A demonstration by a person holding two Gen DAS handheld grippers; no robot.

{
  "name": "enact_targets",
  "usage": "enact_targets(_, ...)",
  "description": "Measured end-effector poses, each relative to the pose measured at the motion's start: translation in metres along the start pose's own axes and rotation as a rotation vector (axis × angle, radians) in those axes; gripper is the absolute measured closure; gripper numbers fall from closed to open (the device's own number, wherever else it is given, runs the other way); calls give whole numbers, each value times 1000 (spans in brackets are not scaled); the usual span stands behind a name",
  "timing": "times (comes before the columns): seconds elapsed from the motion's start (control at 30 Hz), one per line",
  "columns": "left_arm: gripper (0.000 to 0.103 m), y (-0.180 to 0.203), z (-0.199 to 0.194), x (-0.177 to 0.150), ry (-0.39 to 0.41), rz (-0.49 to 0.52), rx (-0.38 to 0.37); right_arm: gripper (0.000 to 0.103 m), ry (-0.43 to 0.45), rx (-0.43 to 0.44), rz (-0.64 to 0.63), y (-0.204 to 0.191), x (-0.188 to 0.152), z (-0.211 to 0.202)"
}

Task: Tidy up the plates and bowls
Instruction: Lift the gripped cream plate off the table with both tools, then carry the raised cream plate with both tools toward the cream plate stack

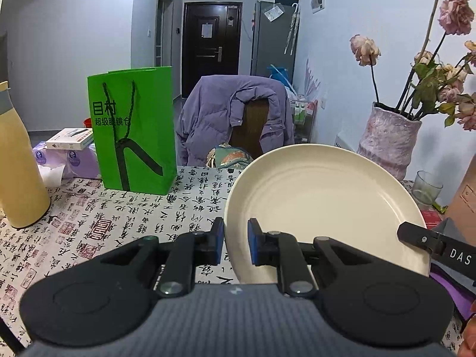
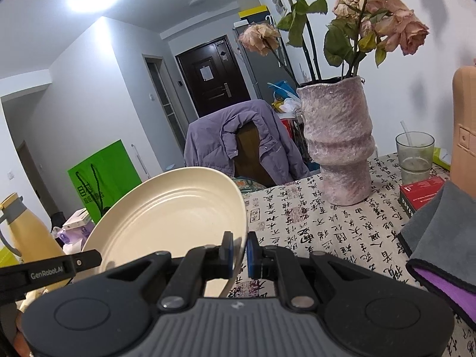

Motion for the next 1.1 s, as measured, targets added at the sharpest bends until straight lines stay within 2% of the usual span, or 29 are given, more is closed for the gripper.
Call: enact_targets(1.1, 86, -41, -81, -22, 43, -32, -43, 94, 30, -13, -21, -51, -25, -79)
Point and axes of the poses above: each gripper's, at about its wrist camera, not at the fingertips, and z roughly the way its jaws point, y to its right, x to its top, the point moved 4 cm from there along z, roughly the way its jaws point, and after that the axes turned 11 degrees about x, right-handed, at the moved point
